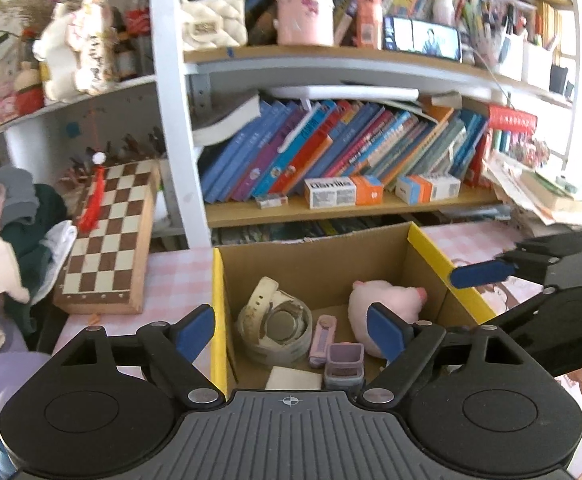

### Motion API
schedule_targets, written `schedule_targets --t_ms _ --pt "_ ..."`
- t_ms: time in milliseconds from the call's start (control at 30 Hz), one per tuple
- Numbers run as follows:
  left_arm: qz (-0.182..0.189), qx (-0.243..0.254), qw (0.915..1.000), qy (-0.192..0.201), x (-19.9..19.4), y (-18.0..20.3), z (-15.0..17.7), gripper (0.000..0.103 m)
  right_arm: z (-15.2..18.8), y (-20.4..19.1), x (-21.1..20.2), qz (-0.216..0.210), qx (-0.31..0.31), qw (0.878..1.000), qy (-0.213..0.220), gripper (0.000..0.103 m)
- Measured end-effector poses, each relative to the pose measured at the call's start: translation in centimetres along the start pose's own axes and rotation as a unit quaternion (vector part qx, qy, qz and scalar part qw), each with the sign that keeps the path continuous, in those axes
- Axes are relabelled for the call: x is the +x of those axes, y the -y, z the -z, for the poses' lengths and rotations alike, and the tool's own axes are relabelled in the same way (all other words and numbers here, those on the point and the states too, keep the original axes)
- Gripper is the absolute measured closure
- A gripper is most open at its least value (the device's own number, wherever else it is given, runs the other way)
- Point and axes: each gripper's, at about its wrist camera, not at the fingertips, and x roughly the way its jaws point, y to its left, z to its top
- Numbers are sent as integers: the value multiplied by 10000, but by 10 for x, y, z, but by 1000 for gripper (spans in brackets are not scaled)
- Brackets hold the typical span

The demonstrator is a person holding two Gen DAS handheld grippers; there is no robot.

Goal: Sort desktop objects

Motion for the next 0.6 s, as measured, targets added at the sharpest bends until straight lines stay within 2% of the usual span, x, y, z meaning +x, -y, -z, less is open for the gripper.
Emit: schedule_targets --t_ms 200,500,600 --pt "-193 -18 9995 230 -22 5 24 13 25 -13 -31 580 278 9972 388 17" --pt "-62 -64 9998 195 -59 14 63 11 72 -43 -67 1207 580 9902 394 17" --pt "-131 -78 9996 238 -76 17 78 7 91 -56 -81 1423 657 9867 438 16"
